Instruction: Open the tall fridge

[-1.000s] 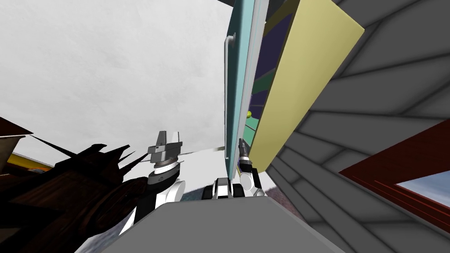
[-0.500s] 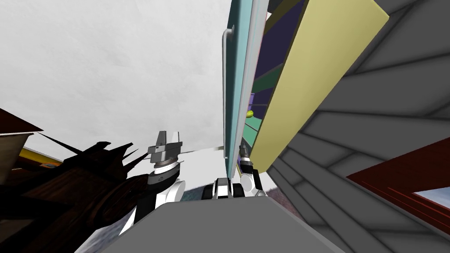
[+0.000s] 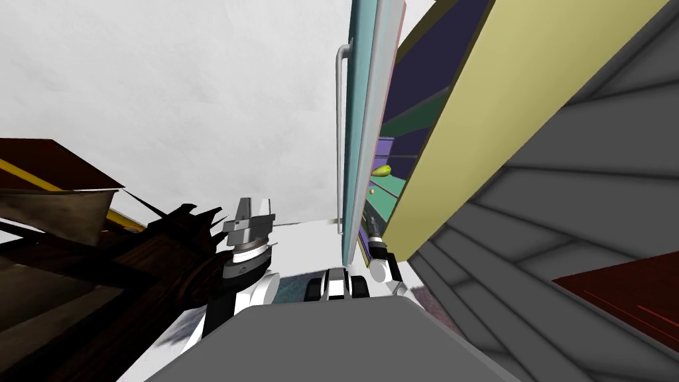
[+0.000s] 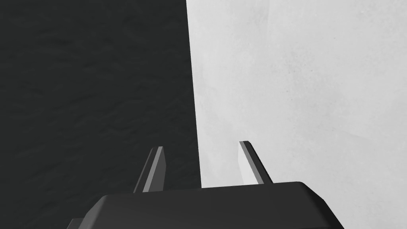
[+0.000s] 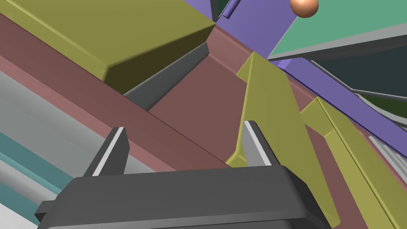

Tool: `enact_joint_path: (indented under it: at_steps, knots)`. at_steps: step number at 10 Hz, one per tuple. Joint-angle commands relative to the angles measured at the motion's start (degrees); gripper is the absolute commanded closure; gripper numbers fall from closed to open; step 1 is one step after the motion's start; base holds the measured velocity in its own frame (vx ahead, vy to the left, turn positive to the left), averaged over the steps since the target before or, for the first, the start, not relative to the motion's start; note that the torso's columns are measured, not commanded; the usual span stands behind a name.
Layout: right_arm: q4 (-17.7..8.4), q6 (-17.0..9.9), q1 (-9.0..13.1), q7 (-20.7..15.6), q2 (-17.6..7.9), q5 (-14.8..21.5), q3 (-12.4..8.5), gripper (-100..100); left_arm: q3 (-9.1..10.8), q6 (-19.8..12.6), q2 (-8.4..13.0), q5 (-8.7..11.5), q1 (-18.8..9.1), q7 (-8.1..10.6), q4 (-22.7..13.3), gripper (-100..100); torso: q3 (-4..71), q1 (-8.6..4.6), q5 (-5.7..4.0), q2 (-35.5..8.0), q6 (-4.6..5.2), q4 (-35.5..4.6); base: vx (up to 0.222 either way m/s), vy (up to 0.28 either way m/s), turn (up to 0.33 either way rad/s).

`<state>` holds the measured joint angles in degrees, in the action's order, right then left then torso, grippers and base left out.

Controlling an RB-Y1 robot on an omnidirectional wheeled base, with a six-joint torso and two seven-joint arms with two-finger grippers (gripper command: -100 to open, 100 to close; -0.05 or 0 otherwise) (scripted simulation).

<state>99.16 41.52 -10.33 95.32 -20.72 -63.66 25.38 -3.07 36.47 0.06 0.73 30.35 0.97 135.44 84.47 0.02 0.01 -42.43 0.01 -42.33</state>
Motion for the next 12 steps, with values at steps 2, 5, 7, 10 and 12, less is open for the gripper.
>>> enact_joint_path:
  at_steps: [2,5,7,10,12]
  knots:
    - [-4.55,-3.53,0.81,2.73,-4.34,-1.54,-4.72,-100,0.00,0.00,0.00,0.00,0.00,0.00,0.00,0,0.09,-0.02,-0.01,0.13,-0.01,0.04,-0.098,0.061,0.159]
    - [-8.91,-6.52,1.84,5.33,-8.20,-2.66,-9.13,-100,0.01,0.00,0.01,0.00,0.01,0.00,0.00,0,0.16,-0.09,-0.03,0.26,0.01,0.08,-0.068,0.040,0.156]
    - [-11.89,-8.18,2.41,6.73,-10.29,-3.21,-11.61,-100,0.00,0.00,0.00,0.00,0.00,0.00,0.00,0,0.04,0.14,0.03,0.05,-0.02,0.02,-0.091,0.078,0.197]
    - [-16.86,-11.75,3.63,9.69,-14.73,-4.25,-16.31,-100,0.01,0.00,0.00,0.00,0.01,0.00,0.00,0,0.11,-0.08,-0.03,0.18,0.00,0.06,-0.082,0.061,0.184]
    - [-20.15,-13.64,4.28,11.23,-17.04,-4.76,-18.93,-100,0.01,0.00,0.01,0.00,0.01,0.00,0.00,0,0.10,-0.06,-0.01,0.17,0.03,0.05,-0.073,0.063,0.162]
